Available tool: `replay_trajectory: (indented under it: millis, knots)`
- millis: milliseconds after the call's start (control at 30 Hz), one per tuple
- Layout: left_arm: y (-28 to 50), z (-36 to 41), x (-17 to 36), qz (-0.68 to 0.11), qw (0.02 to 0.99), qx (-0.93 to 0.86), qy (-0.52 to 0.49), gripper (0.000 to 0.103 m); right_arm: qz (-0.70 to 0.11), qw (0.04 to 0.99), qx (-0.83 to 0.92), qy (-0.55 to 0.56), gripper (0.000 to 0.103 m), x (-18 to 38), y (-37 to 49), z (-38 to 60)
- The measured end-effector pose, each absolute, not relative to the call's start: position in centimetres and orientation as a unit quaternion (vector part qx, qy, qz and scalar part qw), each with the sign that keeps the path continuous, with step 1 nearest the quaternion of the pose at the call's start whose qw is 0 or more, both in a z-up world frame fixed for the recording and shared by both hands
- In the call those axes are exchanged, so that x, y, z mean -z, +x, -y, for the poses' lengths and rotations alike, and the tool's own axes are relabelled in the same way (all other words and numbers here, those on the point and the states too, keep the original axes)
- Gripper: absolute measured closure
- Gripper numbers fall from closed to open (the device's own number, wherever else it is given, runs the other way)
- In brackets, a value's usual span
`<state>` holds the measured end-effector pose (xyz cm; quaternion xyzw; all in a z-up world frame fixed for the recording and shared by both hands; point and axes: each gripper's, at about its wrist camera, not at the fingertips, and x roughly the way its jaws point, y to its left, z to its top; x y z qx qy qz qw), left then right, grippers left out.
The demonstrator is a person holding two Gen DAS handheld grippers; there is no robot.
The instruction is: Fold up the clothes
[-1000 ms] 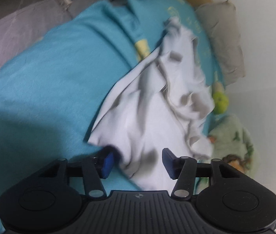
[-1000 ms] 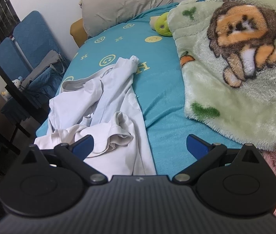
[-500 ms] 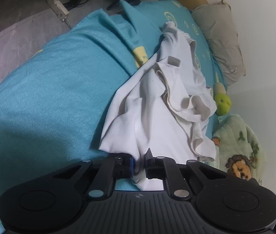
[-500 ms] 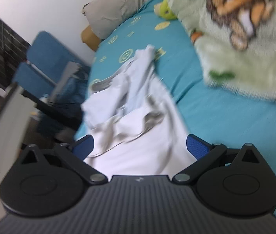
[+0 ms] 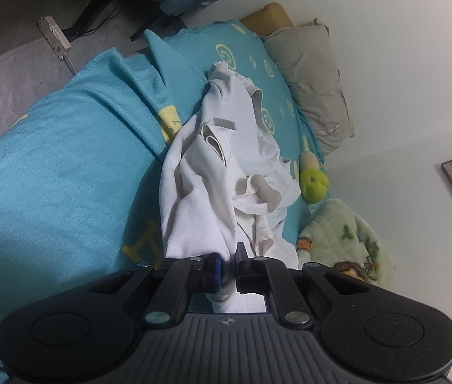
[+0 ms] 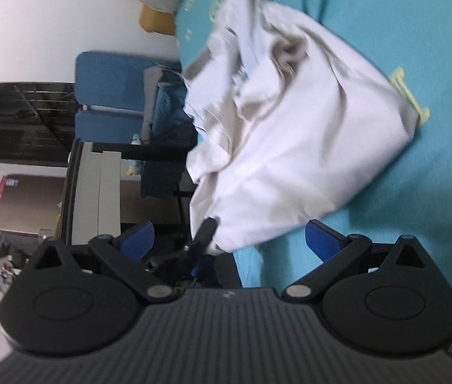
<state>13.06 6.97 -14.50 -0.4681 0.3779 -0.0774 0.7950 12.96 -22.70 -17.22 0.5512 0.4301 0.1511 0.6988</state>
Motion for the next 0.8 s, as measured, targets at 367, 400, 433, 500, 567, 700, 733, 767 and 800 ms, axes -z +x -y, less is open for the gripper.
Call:
replay_trajectory:
  millis: [367, 400, 433, 500, 567, 700, 733, 767, 800]
  knots:
    - [13.1, -7.4, 15.1, -0.39, 0.784, 0.067, -0.478, 0.095, -0.401, 0.722, -0.038, 0.562, 0.006, 19.5, 12.9, 25.9]
    - [13.2, -7.5, 15.1, -0.392, 0.782, 0.065, -0.479, 0.095, -0.397, 0.723, -0.024, 0.565, 0.009, 19.6, 12.7, 26.3]
    - [13.2, -7.5, 15.2, -0.394, 0.781, 0.063, -0.48, 0.095, -0.393, 0.723, -0.011, 0.569, 0.018, 19.8, 12.5, 26.7]
    - [13.2, -7.6, 15.4, -0.399, 0.778, 0.059, -0.482, 0.095, -0.395, 0.716, 0.003, 0.576, 0.026, 20.2, 12.5, 27.2]
    - [13.3, -7.7, 15.6, -0.404, 0.775, 0.054, -0.483, 0.094, -0.395, 0.718, 0.006, 0.574, 0.032, 20.3, 12.5, 27.1]
    - [13.5, -8.0, 16.9, -0.424, 0.758, 0.035, -0.495, 0.086, -0.401, 0.738, 0.006, 0.543, 0.059, 19.8, 12.9, 26.4]
    - [13.6, -8.1, 17.3, -0.43, 0.75, 0.03, -0.501, 0.079, -0.406, 0.741, 0.009, 0.535, 0.075, 19.8, 13.0, 26.3]
    - [13.7, -8.3, 17.8, -0.437, 0.742, 0.025, -0.507, 0.071, -0.409, 0.745, 0.012, 0.528, 0.085, 19.8, 13.1, 26.1]
    - [13.8, -8.3, 18.2, -0.444, 0.736, 0.019, -0.511, 0.069, -0.408, 0.747, 0.013, 0.525, 0.085, 19.7, 13.1, 26.2]
